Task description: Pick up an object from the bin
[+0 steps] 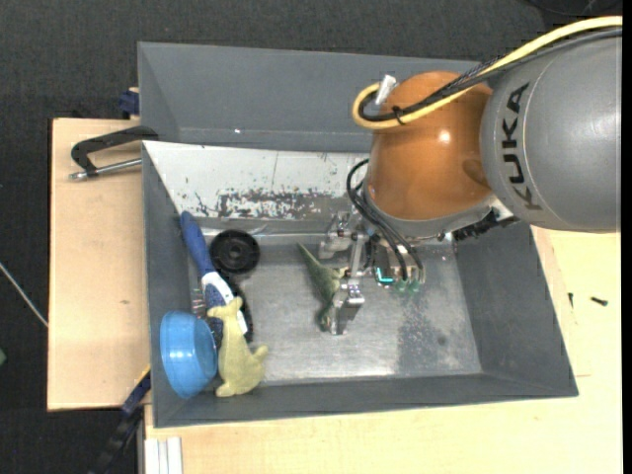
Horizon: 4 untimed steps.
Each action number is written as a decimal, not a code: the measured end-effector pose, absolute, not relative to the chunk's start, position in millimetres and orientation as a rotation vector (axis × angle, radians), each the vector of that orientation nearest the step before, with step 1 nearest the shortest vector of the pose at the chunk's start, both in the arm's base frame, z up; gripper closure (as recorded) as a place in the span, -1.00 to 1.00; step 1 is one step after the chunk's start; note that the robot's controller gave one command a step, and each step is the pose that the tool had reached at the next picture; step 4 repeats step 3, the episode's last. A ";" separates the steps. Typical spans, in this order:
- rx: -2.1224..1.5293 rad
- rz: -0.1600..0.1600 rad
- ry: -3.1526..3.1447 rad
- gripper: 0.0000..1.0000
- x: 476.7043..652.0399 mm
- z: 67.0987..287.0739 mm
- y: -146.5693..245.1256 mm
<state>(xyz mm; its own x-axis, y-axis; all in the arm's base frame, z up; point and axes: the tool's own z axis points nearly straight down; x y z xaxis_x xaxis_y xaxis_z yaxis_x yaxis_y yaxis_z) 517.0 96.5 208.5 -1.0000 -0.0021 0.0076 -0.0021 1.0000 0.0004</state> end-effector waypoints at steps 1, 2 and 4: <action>-0.105 -0.001 -3.140 -1.00 544.9 88.3 62.2; -0.101 -0.005 -3.144 1.00 545.2 92.5 64.3; -0.068 -0.006 -3.155 1.00 555.4 211.9 85.1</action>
Offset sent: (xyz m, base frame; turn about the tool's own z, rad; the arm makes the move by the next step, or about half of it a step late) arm 0.0270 -0.0339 -0.1174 0.0671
